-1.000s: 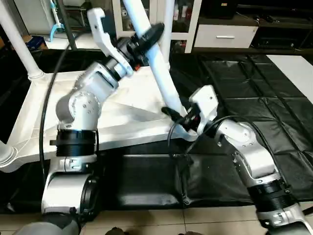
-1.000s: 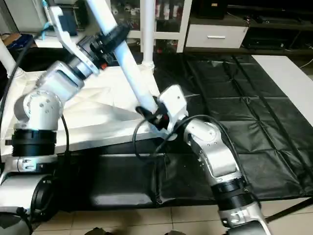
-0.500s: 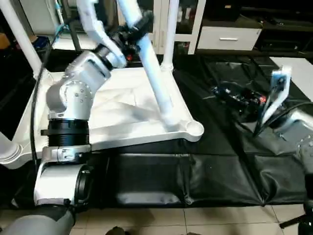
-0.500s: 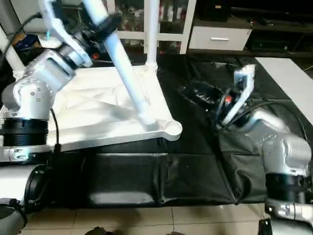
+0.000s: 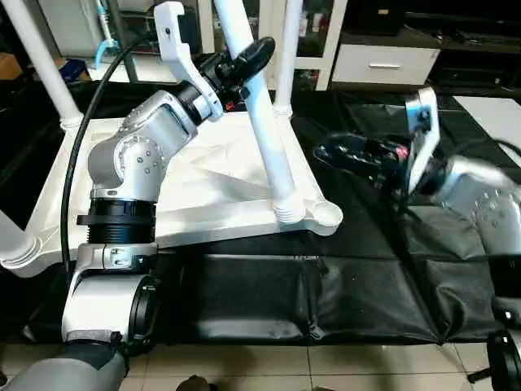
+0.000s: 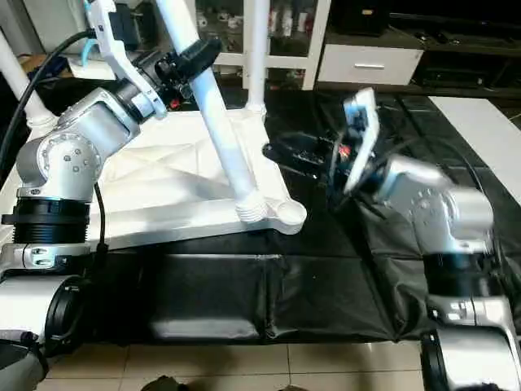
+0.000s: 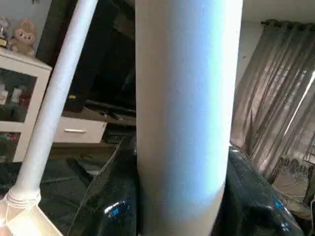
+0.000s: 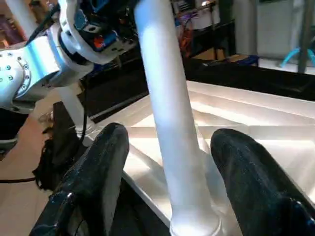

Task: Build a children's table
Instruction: Insert table leg to table base

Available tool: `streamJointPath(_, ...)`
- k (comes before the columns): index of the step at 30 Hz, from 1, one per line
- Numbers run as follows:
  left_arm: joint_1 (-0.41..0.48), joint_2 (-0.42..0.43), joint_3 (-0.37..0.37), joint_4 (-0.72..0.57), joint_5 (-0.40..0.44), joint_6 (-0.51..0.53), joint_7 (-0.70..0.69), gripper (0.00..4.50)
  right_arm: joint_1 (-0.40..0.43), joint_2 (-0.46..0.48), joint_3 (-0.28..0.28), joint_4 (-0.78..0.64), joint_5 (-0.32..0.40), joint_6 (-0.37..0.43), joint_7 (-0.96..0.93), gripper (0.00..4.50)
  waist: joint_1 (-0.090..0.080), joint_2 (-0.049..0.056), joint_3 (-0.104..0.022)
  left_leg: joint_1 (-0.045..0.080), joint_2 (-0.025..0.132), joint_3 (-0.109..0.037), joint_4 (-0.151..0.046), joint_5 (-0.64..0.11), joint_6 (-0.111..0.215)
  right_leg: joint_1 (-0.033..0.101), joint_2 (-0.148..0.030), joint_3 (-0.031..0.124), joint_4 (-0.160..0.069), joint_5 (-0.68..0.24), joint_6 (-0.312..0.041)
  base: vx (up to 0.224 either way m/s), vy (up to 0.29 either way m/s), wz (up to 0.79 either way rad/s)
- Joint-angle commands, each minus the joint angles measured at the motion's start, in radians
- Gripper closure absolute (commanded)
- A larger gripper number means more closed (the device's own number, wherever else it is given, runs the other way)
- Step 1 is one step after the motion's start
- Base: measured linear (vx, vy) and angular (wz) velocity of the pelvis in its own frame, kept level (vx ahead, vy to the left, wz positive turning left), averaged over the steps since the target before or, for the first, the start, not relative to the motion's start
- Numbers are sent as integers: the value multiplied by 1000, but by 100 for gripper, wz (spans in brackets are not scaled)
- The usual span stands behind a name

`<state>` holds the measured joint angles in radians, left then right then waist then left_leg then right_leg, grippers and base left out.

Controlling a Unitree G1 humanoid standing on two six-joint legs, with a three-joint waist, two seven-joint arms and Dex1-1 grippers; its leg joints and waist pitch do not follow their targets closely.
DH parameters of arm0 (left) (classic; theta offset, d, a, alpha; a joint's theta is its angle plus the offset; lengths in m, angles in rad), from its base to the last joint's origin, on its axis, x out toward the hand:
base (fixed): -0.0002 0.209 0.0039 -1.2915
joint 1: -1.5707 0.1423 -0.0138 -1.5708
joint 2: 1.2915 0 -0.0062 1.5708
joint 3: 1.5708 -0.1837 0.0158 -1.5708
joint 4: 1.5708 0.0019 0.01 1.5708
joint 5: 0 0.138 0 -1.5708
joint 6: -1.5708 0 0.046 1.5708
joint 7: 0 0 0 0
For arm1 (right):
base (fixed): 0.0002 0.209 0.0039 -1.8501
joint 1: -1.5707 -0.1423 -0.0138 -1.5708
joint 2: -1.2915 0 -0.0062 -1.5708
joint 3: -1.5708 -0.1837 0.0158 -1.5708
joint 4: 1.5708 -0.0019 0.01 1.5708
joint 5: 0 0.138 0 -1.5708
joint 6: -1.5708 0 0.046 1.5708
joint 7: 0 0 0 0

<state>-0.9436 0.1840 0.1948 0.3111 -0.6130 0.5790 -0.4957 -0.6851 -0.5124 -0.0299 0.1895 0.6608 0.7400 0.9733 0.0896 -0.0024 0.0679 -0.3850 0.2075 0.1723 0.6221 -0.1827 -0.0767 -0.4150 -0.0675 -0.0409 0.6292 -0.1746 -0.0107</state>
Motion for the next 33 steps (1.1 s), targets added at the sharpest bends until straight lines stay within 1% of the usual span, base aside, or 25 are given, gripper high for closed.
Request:
streamJointPath(1,-25,-6,-19,-19,-1,26,15,287,-20,-10,62,39,-71,-41,30,154,-1,-6,-88,16,8,5,-61,-97,28,64,-50,28,-63,-97,-239,0,0,0)
streamJointPath(3,-28,-9,-20,-24,-1,34,25,287,-28,-7,84,55,-96,-62,31,154,-2,-7,-87,17,8,6,-62,-103,22,63,-50,28,-64,-103,-240,0,0,0)
streamJointPath(4,-32,-14,-20,-31,-4,45,37,287,-39,-1,118,70,-137,-99,33,154,-3,-6,-87,16,8,5,-61,-111,18,63,-51,27,-64,-110,-240,0,0,0)
streamJointPath(5,-35,-18,-21,-34,-4,49,42,287,-46,6,133,77,-151,-109,31,154,-2,-8,-86,15,7,5,-62,-113,17,64,-51,27,-66,-117,-236,0,0,0)
streamJointPath(6,-37,-22,-22,-36,-4,51,46,287,-52,13,145,83,-161,-117,29,154,-3,-8,-86,14,7,5,-62,-111,17,65,-50,27,-65,-116,-235,0,0,0)
streamJointPath(7,-40,-26,-21,-37,-2,52,54,287,-58,21,161,90,-182,-135,20,154,-4,-7,-87,15,8,5,-62,-108,19,64,-51,27,-65,-109,-236,0,0,0)
streamJointPath(9,-43,-34,-19,-39,-1,54,63,287,-69,51,180,99,-211,-158,-19,154,-5,-9,-87,15,8,5,-62,-108,21,64,-51,27,-65,-108,-238,0,0,0)
streamJointPath(10,-44,-37,-17,-40,-2,54,67,287,-74,70,180,105,-219,-163,-42,154,-6,-8,-87,14,8,5,-62,-103,19,62,-51,28,-63,-105,-238,0,0,0)
streamJointPath(11,-44,-37,-16,-42,-1,54,69,287,-75,84,179,110,-224,-163,-61,154,-7,-11,-87,14,7,5,-63,-102,21,64,-51,28,-63,-100,-238,0,0,0)
streamJointPath(13,-44,-37,-17,-43,1,53,71,287,-76,94,183,114,-233,-166,-73,154,-7,-8,-87,15,8,5,-63,-103,20,62,-50,28,-63,-99,-235,0,0,0)
streamJointPath(14,-44,-37,-16,-45,2,53,74,287,-76,102,187,118,-240,-172,-78,154,-6,-9,-87,16,7,5,-64,-103,21,63,-50,28,-63,-96,-235,0,0,0)
streamJointPath(15,-44,-37,-15,-46,6,50,83,287,-71,116,199,116,-249,-167,-85,154,-6,-9,-87,14,7,5,-64,-101,19,64,-50,28,-63,-94,-234,0,0,0)
streamJointPath(17,-44,-37,-14,-46,12,47,89,287,-67,125,209,114,-260,-162,-95,154,-6,-4,-87,17,9,4,-64,-107,17,61,-50,28,-62,-85,-237,0,0,0)
streamJointPath(19,-44,-35,-16,-43,23,39,98,287,-69,130,214,121,-277,-158,-111,154,-6,-4,-87,18,9,5,-65,-112,15,62,-50,28,-62,-86,-236,0,0,0)
streamJointPath(21,-45,-33,-18,-42,27,38,97,287,-70,134,216,122,-291,-151,-128,182,-6,-3,-86,17,8,4,-66,-114,10,62,-49,28,-63,-91,-232,0,0,0)
streamJointPath(22,-44,-32,-18,-43,25,41,93,287,-70,135,217,120,-294,-147,-133,189,-6,-4,-87,17,8,4,-66,-113,9,63,-50,28,-63,-89,-231,0,0,0)
streamJointPath(23,-44,-32,-19,-44,23,42,90,287,-70,136,218,119,-296,-145,-134,193,-7,-2,-86,18,8,4,-66,-119,5,62,-50,28,-64,-92,-230,0,0,0)
streamJointPath(25,-44,-31,-27,-54,14,56,75,287,-68,135,220,116,-299,-144,-131,214,-7,-2,-87,18,7,4,-66,-122,4,64,-50,28,-63,-92,-228,0,0,0)
streamJointPath(27,-41,-32,-38,-69,3,73,60,287,-67,135,223,117,-306,-143,-125,230,-7,-2,-87,18,8,4,-66,-118,6,63,-50,28,-62,-81,-232,0,0,0)
streamJointPath(28,-38,-34,-47,-82,-6,86,49,287,-67,134,225,121,-309,-144,-121,237,-7,1,-87,17,8,4,-66,-113,6,64,-50,28,-60,-73,-235,0,0,0)
streamJointPath(29,-37,-35,-51,-89,-10,93,45,287,-67,134,227,123,-311,-144,-119,247,-7,0,-87,17,9,4,-66,-115,6,63,-50,28,-59,-67,-237,0,0,0)
streamJointPath(33,-29,-48,-68,-116,-24,113,28,287,-68,126,244,126,-309,-125,-78,256,-7,0,-86,18,8,4,-66,-129,6,63,-50,28,-62,-83,-239,0,0,0)
